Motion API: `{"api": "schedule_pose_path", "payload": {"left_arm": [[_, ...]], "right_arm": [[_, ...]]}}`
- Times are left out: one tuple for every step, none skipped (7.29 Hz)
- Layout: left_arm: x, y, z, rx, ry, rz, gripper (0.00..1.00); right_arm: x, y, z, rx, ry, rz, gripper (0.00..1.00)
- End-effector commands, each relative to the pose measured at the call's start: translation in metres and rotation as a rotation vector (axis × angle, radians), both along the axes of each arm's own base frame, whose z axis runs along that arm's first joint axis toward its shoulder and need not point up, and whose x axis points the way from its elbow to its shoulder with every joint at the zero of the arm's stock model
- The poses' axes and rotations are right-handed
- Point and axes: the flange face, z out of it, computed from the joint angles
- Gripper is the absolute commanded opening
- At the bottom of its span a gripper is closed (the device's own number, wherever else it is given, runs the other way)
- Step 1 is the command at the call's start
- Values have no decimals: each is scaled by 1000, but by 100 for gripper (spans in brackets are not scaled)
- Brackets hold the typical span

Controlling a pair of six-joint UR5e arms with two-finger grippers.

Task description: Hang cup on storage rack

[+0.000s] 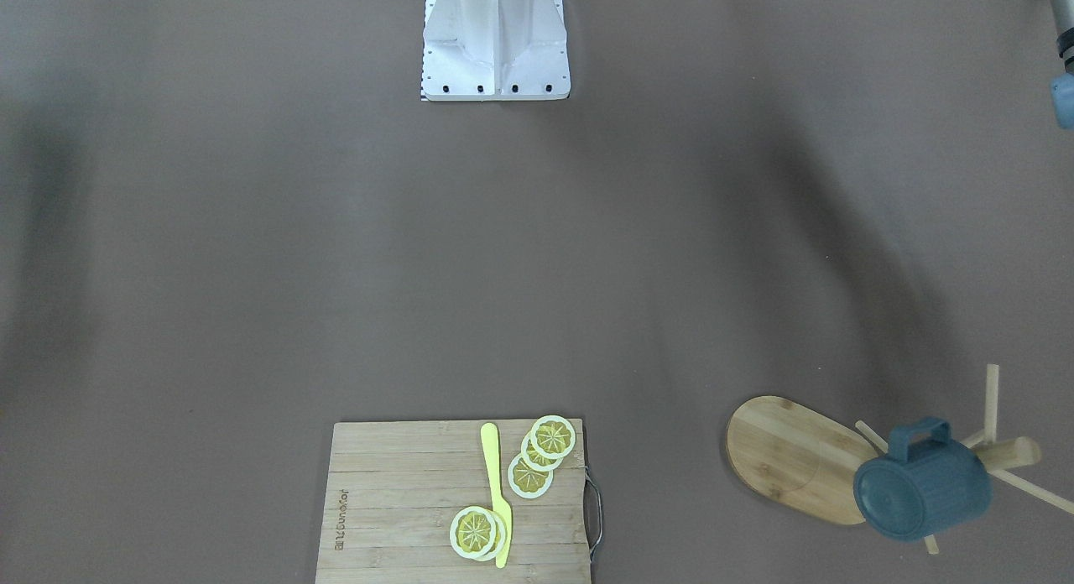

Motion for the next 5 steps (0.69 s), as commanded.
{"api": "schedule_pose_path", "payload": {"left_arm": [[-33, 11, -29, -134, 81, 199, 98], [-39, 21, -40, -165, 70, 303, 98], [-48, 32, -48, -211, 78, 351, 98], [-46, 38, -58, -241, 131, 421, 98], [-45, 45, -56, -247, 142, 453, 98]], "right_arm": [[4, 1, -5, 12, 0, 7, 100], [7, 0, -6, 14, 0, 12, 100], [15, 0, -8, 21, -1, 26, 100], [19, -1, -14, 32, -1, 34, 100], [19, -3, -17, 38, -2, 34, 100]]}}
